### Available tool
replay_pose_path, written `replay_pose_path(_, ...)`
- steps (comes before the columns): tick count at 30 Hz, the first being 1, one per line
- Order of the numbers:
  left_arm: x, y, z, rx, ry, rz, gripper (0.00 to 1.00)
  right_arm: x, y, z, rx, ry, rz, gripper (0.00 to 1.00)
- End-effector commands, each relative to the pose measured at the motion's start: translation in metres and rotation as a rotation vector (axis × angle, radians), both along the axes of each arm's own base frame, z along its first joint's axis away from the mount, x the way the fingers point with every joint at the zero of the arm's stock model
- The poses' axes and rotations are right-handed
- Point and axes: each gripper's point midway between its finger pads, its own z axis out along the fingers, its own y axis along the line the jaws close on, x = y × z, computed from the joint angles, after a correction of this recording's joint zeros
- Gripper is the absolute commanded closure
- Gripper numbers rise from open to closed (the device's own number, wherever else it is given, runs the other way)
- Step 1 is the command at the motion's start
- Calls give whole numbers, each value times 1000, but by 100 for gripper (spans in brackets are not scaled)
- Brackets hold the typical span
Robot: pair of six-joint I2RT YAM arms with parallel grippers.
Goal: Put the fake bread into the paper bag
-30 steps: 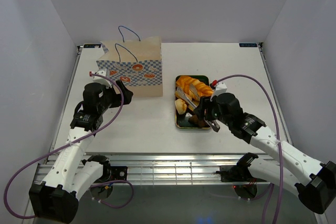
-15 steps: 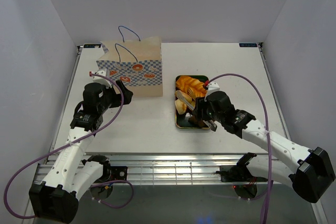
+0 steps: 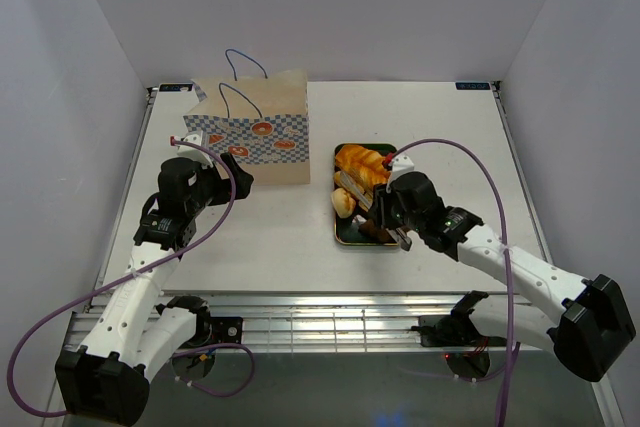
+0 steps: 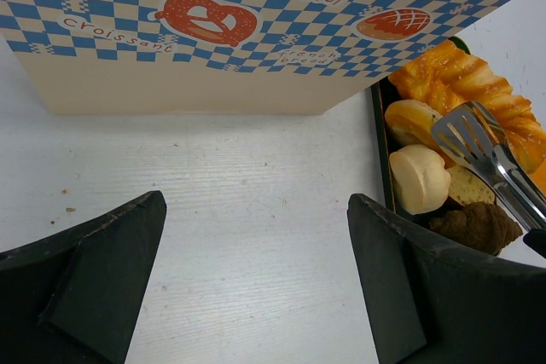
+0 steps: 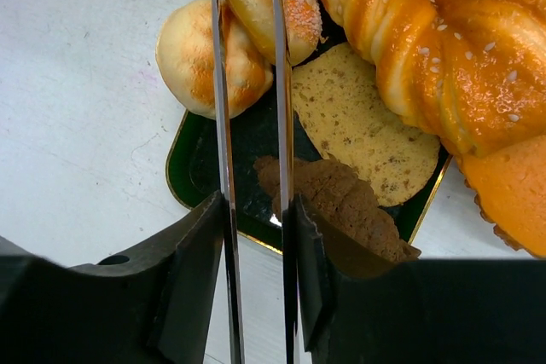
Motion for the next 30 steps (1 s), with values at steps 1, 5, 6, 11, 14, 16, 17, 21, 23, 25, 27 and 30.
replay_pose_path(1, 2, -2, 22, -13, -49, -8, 2, 16, 11, 35, 30, -89, 19, 60)
replay_pose_path(5, 2, -3, 21, -15, -45, -12, 2, 17, 7, 41, 8, -97, 15, 65)
replay_pose_path(6, 3, -3, 21, -15, -44, -12, 2, 17, 6, 44, 8, -104, 13, 65)
replay_pose_path(11, 3, -4, 21, -17, -43, -16, 2, 14, -3, 59, 4, -137, 2, 70)
replay_pose_path(14, 3, -4, 19, -16, -39, -15, 2, 12, -9, 70, 5, -160, -8, 70)
replay_pose_path(16, 4, -4, 18, -15, -36, -15, 2, 9, -13, 78, 13, -176, -13, 71)
replay_pose_path(17, 4, -4, 18, -15, -36, -15, 2, 8, -12, 80, 20, -180, -9, 71)
replay_pose_path(21, 4, -4, 18, -16, -34, -16, 2, 2, -12, 94, 56, -199, 7, 71)
replay_pose_path(23, 4, -4, 18, -15, -33, -16, 2, 1, -12, 95, 61, -199, 7, 69)
replay_pose_path(25, 4, -5, 17, -16, -31, -18, 2, 1, -14, 95, 55, -200, 3, 64)
replay_pose_path(27, 4, -5, 17, -15, -30, -18, 2, 2, -16, 90, 37, -196, -2, 55)
replay_pose_path(30, 4, -4, 15, -14, -25, -16, 2, 4, -17, 81, 4, -183, -6, 50)
